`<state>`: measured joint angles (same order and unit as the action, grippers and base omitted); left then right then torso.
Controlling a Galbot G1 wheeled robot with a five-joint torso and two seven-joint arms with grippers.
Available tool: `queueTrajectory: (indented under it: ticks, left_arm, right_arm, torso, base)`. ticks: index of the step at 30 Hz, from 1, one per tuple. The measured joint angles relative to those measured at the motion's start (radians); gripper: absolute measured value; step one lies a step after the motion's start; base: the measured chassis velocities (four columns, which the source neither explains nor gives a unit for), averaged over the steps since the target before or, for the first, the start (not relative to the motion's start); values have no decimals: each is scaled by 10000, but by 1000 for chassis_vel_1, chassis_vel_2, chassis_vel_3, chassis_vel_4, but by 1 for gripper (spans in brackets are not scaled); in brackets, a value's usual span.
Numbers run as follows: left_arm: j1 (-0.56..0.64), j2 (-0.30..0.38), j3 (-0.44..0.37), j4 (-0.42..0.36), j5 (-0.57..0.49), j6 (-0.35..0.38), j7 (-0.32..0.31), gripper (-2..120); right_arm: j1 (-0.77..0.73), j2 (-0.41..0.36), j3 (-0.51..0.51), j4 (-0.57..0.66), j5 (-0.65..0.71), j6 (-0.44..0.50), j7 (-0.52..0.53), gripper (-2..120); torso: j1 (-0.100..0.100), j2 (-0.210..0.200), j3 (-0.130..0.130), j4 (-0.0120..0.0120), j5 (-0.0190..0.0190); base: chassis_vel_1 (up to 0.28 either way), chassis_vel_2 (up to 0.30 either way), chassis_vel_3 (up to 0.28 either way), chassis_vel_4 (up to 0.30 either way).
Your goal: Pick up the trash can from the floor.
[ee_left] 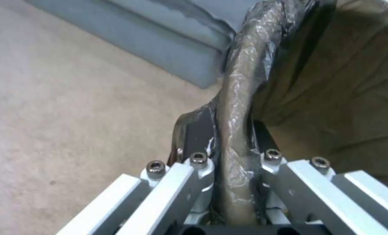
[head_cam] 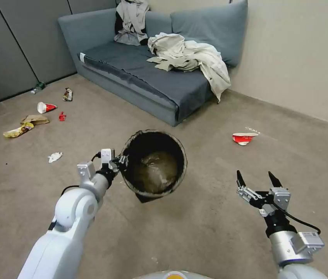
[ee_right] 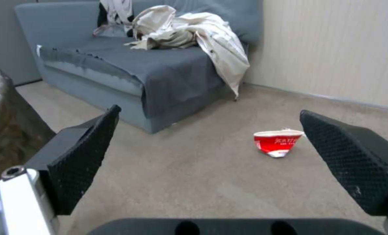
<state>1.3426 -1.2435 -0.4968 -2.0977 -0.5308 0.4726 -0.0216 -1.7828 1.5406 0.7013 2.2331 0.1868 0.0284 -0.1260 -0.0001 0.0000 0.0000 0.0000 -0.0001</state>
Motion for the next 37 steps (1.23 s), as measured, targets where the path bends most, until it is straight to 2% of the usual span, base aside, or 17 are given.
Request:
queueTrajectory:
  ticks: [3,7,16,37]
  left_arm:
    - [529,-245,-77,-519,757,-408,-116,4]
    - [875,-503,-92,-876,1170,-644,-119,4]
    - [1011,-607,-91,-1221,1247,-622,-123,4]
    - [854,-410,-35,-1379,1132,-355,-126,3]
  right_arm:
    - [-17,35,-10,1,-9,49,-15,100]
    - [-76,65,11,3,-16,106,-19,100]
    - [-130,104,58,134,-25,152,-19,100]
    - [-125,194,35,308,-116,151,-22,100]
  torso:
    - [0,0,0,1,2]
    - [0,0,0,-1,1]
    - [0,0,0,-1,1]
    - [0,0,0,0,0]
  base:
    - [0,0,0,0]
    - [0,0,0,0]
    - [0,0,0,0]
    - [0,0,0,0]
